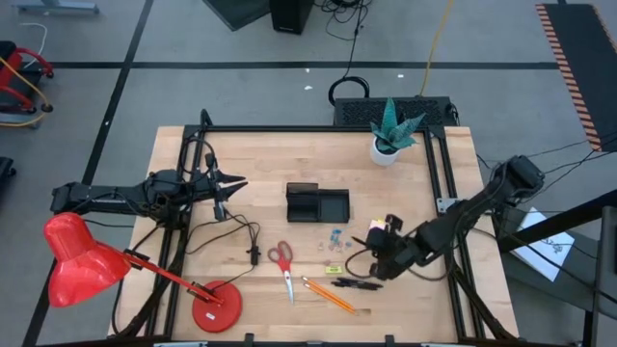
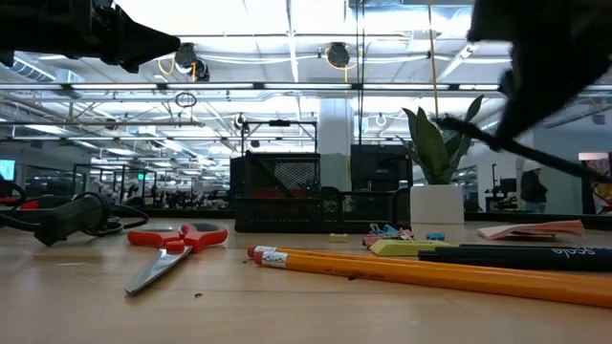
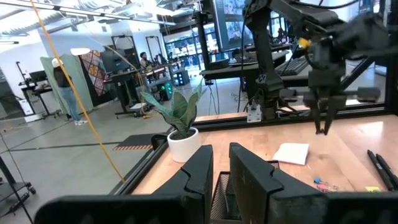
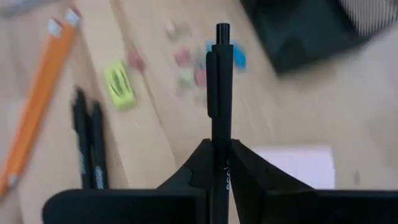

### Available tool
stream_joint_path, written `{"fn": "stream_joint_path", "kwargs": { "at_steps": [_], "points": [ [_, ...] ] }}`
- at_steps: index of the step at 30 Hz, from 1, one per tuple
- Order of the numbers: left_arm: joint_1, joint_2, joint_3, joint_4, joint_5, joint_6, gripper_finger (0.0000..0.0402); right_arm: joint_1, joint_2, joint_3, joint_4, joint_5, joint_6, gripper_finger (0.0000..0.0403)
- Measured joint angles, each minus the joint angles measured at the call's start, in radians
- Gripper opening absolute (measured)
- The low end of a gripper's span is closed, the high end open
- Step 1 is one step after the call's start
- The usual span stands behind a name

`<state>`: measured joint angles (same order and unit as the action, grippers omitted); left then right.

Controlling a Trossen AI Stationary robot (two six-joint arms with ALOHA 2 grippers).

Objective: Pick and place office supplies into organizer
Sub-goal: Put the black pen into the black desk organizer

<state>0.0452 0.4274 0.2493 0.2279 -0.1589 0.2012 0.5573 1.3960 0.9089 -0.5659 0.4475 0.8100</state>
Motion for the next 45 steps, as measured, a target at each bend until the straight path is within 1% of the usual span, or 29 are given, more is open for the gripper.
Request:
{"fn": "stream_joint_path", "kwargs": {
  "at_steps": [4, 10, 12, 16, 20, 26, 29, 35, 38, 45],
  "points": [
    [0.0, 0.0, 0.0, 0.0, 0.0, 0.0, 0.0063, -0.067, -0.055, 0.001, 0.177, 0.005, -0.231, 0.0021],
    [0.0, 0.0, 0.0, 0.0, 0.0, 0.0, 0.0063, -0.181, -0.088, 0.003, 0.466, -0.008, -0.558, 0.0026],
    [0.0, 0.0, 0.0, 0.0, 0.0, 0.0, 0.0063, -0.226, -0.089, 0.003, 0.53, -0.033, -0.642, 0.0025],
    [0.0, 0.0, 0.0, 0.0, 0.0, 0.0, 0.0063, -0.314, -0.089, 0.003, 0.653, -0.088, -0.754, 0.0025],
    [0.0, 0.0, 0.0, 0.0, 0.0, 0.008, 0.0063, -0.407, -0.088, 0.003, 0.733, -0.188, -0.817, 0.003],
    [0.0, 0.0, 0.0, 0.0, 0.0, 0.014, 0.0063, -0.554, -0.069, 0.003, 0.798, -0.311, -0.849, 0.0025],
    [0.0, 0.0, 0.0, 0.0, 0.0, 0.014, 0.0063, -0.625, -0.031, 0.003, 0.851, -0.385, -0.848, 0.0025],
    [0.0, 0.0, 0.0, 0.006, -0.008, 0.014, 0.0063, -0.713, 0.087, 0.004, 1.064, -0.521, -0.834, 0.0029],
    [0.0, 0.0, 0.0, 0.006, -0.008, 0.033, 0.0063, -0.733, 0.148, 0.018, 1.129, -0.556, -0.841, 0.0026],
    [0.0, 0.0, 0.0, 0.007, -0.009, 0.04, 0.0063, -0.735, 0.312, 0.105, 1.131, -0.552, -0.909, 0.0028]
  ]
}}
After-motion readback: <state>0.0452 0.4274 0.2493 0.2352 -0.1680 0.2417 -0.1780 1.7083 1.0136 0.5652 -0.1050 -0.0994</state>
